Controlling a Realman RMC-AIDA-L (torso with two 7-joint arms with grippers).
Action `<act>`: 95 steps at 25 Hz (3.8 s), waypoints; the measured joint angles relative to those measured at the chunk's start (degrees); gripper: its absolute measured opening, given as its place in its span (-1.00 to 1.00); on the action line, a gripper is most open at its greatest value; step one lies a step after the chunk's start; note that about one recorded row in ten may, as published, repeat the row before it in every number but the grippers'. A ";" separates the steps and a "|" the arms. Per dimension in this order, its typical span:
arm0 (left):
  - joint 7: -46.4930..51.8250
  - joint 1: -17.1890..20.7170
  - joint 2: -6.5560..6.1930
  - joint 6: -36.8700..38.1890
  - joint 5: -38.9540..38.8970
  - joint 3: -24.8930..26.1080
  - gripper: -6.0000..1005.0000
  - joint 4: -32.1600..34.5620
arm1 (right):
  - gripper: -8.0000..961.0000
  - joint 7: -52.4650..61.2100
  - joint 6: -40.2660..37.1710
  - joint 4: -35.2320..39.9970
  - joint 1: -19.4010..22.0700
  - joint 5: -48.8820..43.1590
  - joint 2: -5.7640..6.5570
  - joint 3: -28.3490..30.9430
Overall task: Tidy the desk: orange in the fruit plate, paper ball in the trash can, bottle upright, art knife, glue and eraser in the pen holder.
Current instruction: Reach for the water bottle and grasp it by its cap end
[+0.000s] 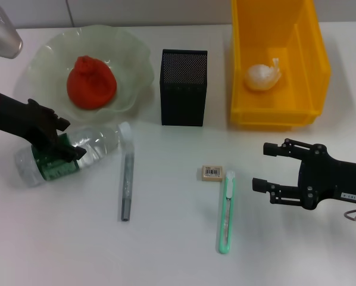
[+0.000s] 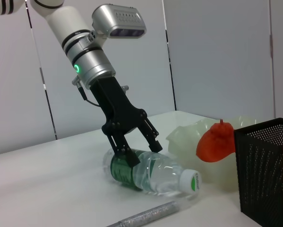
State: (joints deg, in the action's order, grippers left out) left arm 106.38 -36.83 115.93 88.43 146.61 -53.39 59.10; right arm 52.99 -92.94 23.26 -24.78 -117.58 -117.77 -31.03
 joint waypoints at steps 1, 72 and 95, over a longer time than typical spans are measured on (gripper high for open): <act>-0.10 0.00 0.07 0.13 -0.18 0.00 0.59 0.15 | 0.65 0.01 0.01 0.01 0.00 0.00 0.00 -0.01; -8.92 0.15 2.71 -10.10 -8.74 -10.02 0.59 -5.78 | 0.65 1.50 -1.64 0.11 0.00 0.35 0.70 0.00; -9.53 -0.01 2.72 -13.83 -9.70 -17.00 0.39 -6.08 | 0.65 1.59 -1.75 0.12 0.00 0.25 0.70 -0.03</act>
State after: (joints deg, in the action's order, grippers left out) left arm 96.85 -36.84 118.65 74.60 136.91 -70.40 53.02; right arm 54.58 -94.68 23.38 -24.78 -117.34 -117.07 -31.06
